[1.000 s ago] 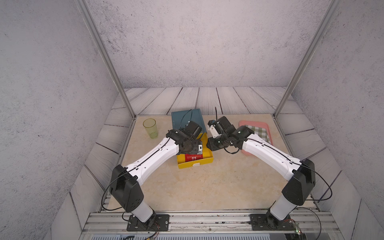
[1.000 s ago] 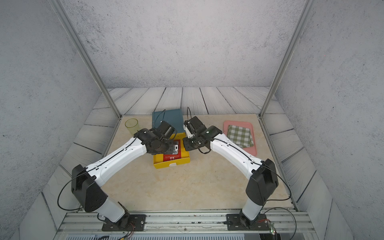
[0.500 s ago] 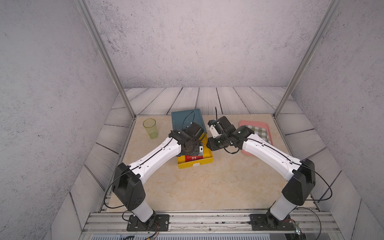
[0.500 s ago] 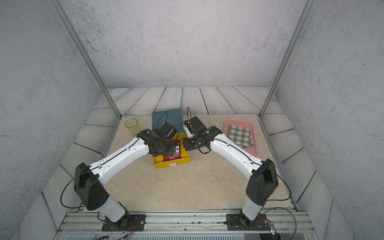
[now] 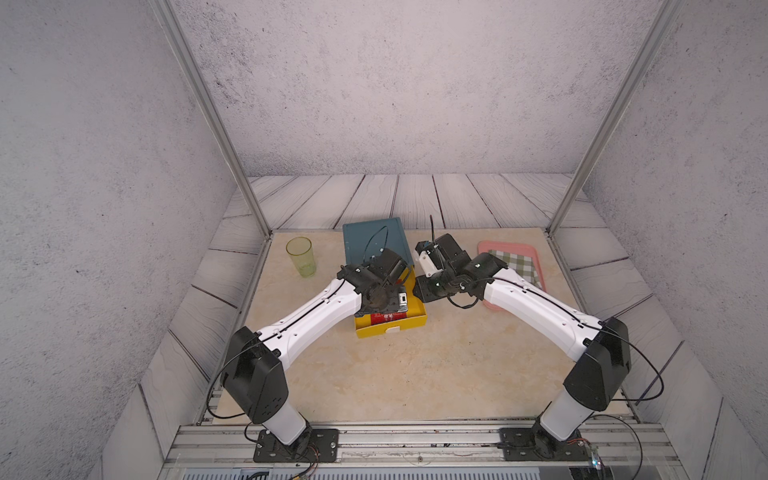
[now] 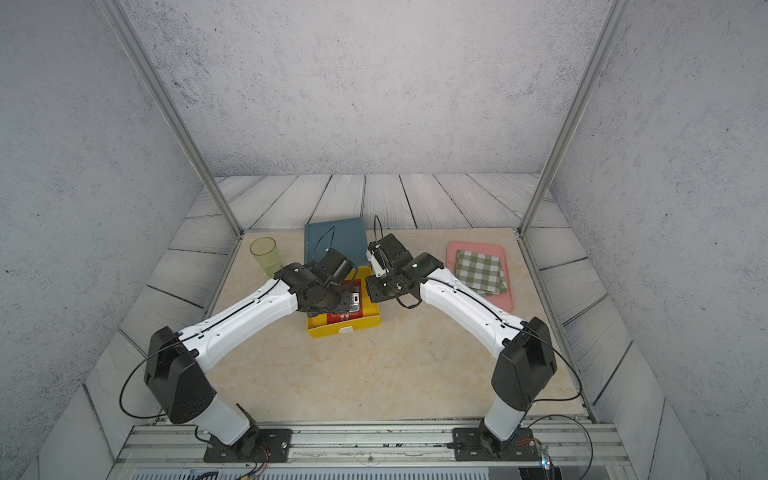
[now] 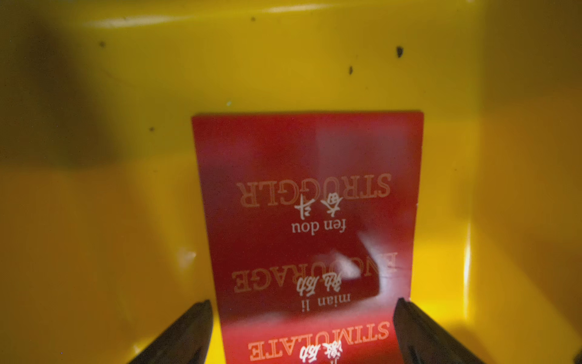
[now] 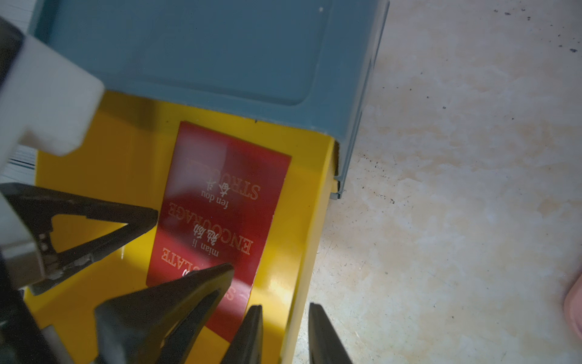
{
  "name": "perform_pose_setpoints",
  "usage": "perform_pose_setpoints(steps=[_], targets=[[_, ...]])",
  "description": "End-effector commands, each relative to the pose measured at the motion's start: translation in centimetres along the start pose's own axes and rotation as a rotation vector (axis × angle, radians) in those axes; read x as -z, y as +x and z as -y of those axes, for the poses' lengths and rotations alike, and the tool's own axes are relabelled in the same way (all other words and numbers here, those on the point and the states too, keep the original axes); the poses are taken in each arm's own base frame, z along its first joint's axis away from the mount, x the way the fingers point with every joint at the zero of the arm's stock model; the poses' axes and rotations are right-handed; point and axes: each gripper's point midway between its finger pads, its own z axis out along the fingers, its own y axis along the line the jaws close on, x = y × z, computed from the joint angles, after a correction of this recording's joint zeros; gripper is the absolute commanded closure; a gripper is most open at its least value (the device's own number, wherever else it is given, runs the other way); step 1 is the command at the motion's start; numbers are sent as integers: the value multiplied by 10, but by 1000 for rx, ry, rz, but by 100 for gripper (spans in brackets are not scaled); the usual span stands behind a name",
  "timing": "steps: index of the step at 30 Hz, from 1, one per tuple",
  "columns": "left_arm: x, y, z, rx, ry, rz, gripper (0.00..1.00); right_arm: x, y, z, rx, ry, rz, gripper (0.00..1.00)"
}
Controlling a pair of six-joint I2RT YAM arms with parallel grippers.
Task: Take the postcards out of the drawer
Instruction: Pick up the postcard from the drawer.
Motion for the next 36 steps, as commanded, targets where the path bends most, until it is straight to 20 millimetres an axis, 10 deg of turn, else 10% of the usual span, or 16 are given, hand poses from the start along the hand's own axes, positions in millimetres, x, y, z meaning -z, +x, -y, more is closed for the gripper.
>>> perform_pose_setpoints(steps=[1, 36], targets=[[-4, 9, 6, 24, 38, -34, 4, -5, 7, -1, -5, -3, -22, 72], [-6, -2, 31, 75, 193, -3, 4, -7, 8, -5, -21, -27, -26, 74]])
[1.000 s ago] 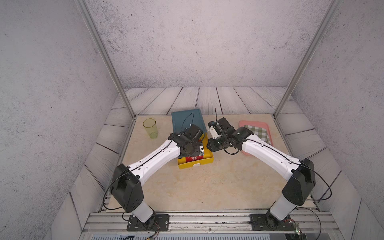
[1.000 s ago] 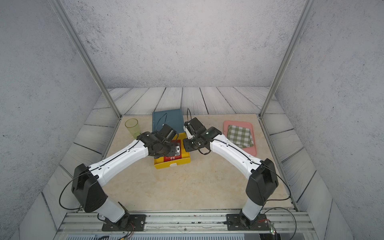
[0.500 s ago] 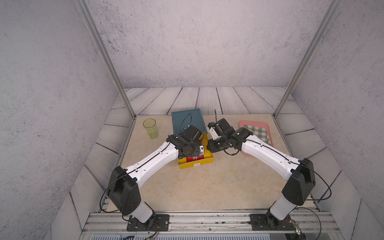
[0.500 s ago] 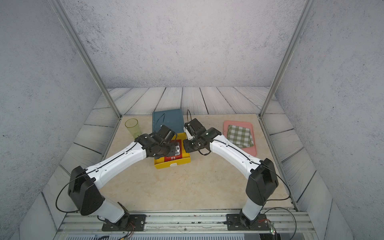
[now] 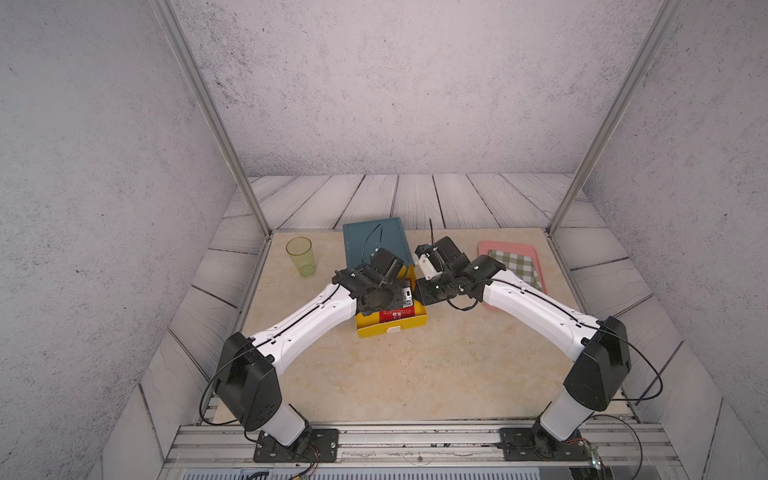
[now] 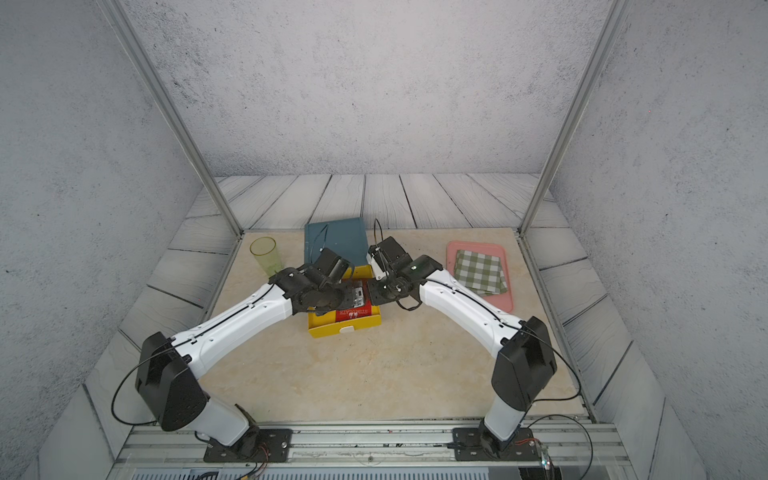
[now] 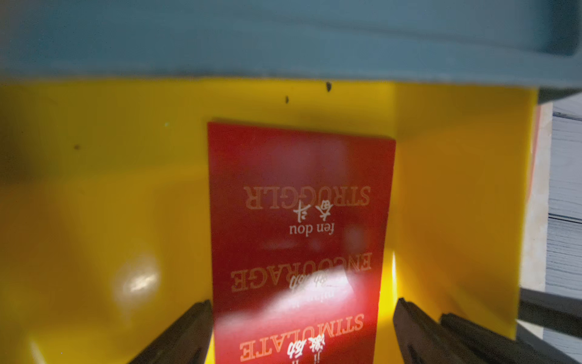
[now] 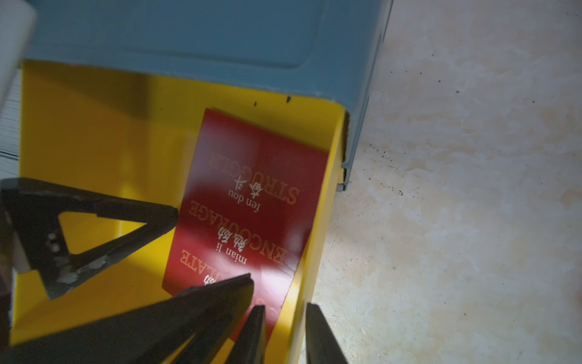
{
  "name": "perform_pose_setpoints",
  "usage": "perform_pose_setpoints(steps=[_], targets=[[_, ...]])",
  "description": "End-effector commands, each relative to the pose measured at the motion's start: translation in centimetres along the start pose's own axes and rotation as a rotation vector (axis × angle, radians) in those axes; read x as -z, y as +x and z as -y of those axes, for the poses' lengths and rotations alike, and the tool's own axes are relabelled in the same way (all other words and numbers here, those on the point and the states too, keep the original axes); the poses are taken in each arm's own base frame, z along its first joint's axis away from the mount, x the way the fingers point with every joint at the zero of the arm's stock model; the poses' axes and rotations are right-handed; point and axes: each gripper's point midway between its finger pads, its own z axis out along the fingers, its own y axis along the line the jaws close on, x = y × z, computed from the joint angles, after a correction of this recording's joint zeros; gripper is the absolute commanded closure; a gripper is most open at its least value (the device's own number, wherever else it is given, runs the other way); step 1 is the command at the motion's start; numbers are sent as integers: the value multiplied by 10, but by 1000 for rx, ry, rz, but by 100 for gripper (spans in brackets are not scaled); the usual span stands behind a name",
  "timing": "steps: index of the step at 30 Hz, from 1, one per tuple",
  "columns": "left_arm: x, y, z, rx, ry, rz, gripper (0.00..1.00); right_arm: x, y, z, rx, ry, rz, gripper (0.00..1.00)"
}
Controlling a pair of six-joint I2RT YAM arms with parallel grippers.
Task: Take the postcards out of the drawer
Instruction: Pick up the postcard from the drawer.
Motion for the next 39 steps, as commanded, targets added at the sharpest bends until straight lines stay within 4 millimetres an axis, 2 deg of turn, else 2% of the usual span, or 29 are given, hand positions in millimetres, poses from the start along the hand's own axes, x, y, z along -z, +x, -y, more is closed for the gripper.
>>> perform_pose_setpoints(steps=[1, 13, 21, 39], targets=[[-11, 9, 2, 17, 18, -50, 4, -1, 1, -4, -4, -11, -6, 74], [-18, 14, 6, 52, 66, -71, 4, -2, 2, -4, -9, -13, -12, 75], [-20, 12, 6, 100, 122, -46, 4, -3, 3, -3, -11, -12, -15, 75], [-16, 3, 9, 89, 174, -1, 4, -6, 4, -4, -15, -15, -23, 75]])
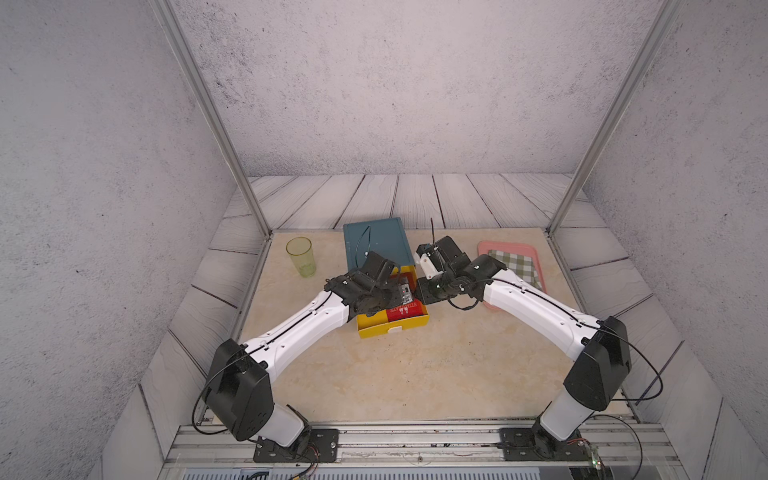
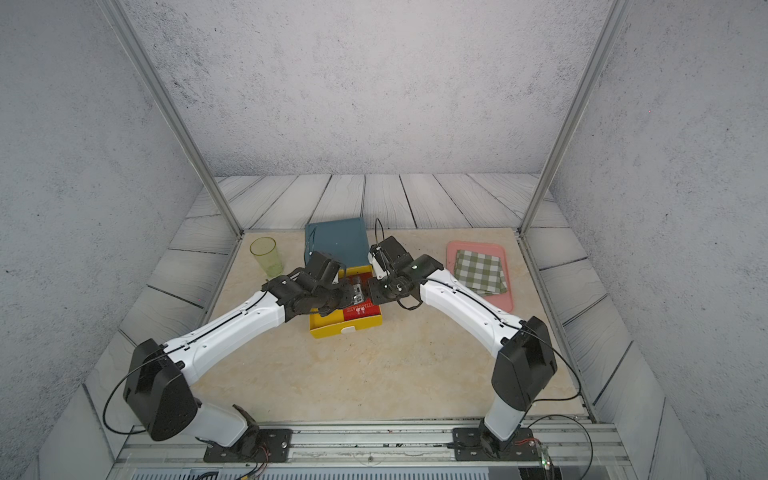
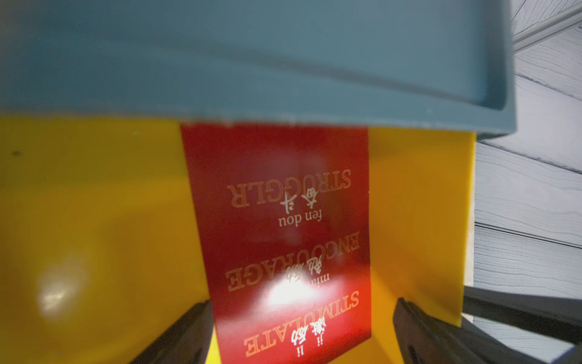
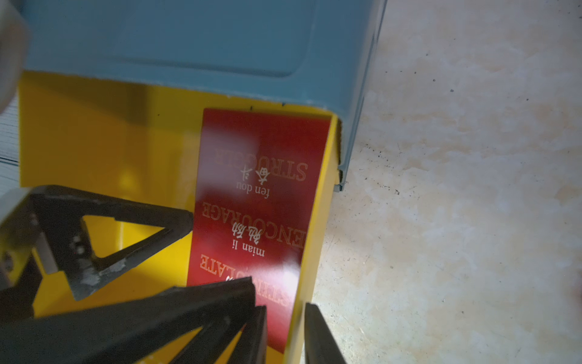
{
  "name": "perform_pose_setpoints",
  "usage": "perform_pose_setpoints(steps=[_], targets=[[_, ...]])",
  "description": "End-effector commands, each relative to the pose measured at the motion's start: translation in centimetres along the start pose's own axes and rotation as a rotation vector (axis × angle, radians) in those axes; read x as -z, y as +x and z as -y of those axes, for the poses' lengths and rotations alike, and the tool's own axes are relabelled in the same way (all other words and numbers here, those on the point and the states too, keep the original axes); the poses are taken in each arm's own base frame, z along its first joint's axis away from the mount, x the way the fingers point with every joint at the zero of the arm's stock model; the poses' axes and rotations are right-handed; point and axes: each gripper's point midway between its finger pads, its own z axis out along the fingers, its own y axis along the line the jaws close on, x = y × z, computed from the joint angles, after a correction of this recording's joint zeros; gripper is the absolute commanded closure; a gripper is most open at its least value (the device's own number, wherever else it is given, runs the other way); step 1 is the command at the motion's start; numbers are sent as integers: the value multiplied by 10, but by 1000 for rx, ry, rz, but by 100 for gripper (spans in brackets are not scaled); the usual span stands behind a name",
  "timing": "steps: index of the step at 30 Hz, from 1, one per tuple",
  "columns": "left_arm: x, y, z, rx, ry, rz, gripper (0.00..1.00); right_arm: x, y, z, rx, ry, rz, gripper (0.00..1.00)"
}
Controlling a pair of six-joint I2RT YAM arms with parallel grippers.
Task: Take the postcards out of the drawer
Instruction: Pick up the postcard from the drawer.
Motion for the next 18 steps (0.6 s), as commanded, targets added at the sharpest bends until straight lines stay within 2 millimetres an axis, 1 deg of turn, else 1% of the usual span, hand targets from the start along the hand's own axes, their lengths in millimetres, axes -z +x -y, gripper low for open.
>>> perform_pose_setpoints(steps=[1, 15, 18], targets=[[-14, 10, -2, 1, 31, -42, 4, -6, 5, -6, -2, -18, -26, 75], [-15, 5, 3, -23, 88, -40, 4, -8, 6, -6, 3, -21, -39, 75], [-16, 6, 1, -25, 89, -44, 4, -8, 6, -6, 2, -21, -39, 75]])
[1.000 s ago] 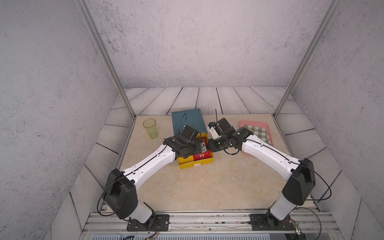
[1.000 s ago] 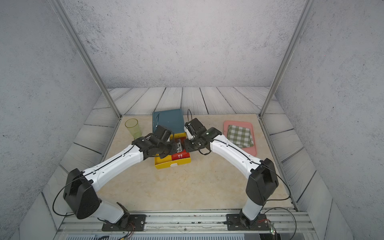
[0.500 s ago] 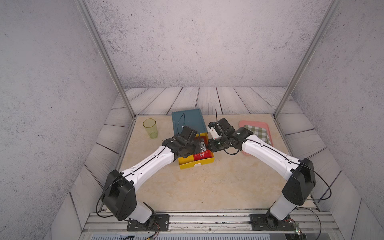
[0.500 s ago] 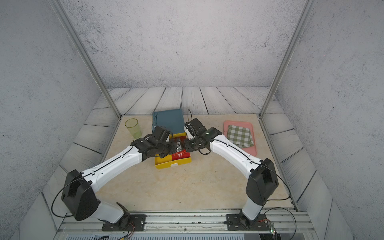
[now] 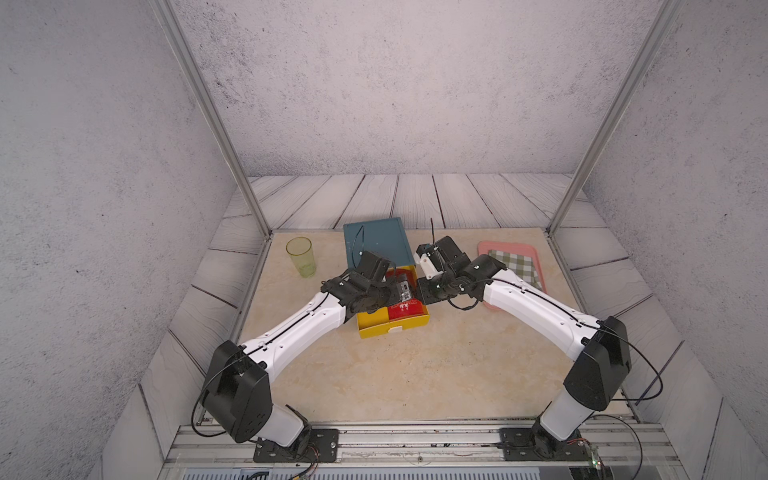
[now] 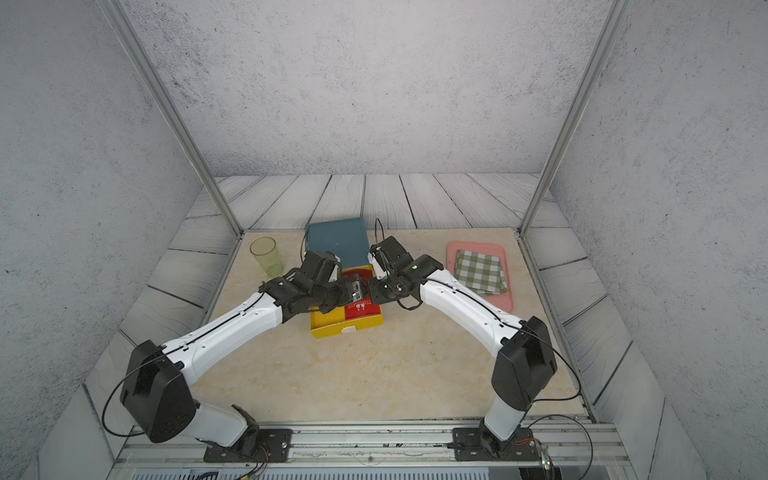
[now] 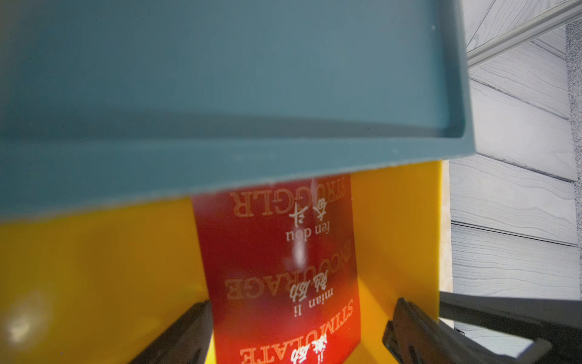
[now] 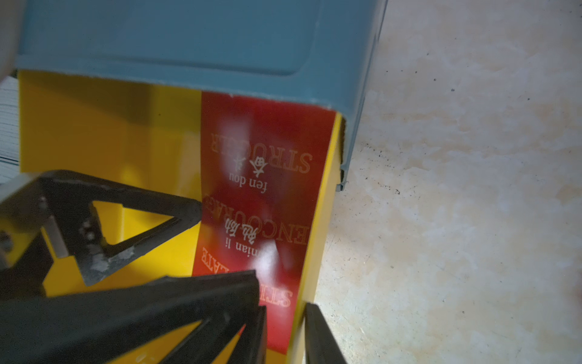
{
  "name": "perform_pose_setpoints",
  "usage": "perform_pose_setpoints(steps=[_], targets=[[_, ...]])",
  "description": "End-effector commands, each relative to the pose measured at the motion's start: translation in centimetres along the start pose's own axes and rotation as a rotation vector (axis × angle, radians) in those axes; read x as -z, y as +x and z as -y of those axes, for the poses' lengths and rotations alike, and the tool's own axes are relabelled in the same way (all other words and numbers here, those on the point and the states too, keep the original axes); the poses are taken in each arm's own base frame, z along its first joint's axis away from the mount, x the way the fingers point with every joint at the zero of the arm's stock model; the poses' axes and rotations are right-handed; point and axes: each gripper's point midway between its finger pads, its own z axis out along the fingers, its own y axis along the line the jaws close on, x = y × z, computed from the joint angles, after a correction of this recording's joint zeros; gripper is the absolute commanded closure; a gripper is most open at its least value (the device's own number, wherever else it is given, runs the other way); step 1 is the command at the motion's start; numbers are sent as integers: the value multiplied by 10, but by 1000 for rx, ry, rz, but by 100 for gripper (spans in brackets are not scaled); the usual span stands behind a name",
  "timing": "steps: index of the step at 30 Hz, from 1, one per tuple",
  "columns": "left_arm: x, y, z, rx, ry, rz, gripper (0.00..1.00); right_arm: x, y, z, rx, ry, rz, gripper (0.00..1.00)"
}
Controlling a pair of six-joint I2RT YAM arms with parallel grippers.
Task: Take the postcards out of the drawer
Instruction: Pick up the postcard from the drawer.
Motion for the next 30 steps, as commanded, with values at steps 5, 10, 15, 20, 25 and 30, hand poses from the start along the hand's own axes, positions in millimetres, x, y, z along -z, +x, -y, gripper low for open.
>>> perform_pose_setpoints(steps=[5, 10, 15, 20, 25, 30], targets=[[-15, 12, -8, -8, 42, -50, 4, -10, 6, -6, 1, -21, -42, 75], [-14, 5, -13, -16, 52, -34, 4, -10, 7, -5, 2, -18, -44, 75], [-14, 0, -14, -22, 68, -25, 4, -10, 6, -5, 1, -14, -44, 75], [-15, -5, -13, -28, 80, -12, 4, -10, 7, -4, 0, -10, -48, 75], [-17, -10, -15, -26, 85, 3, 4, -10, 8, -3, 0, -6, -50, 75], [-16, -13, -10, -24, 118, 14, 4, -10, 8, -3, -1, -6, -50, 75]])
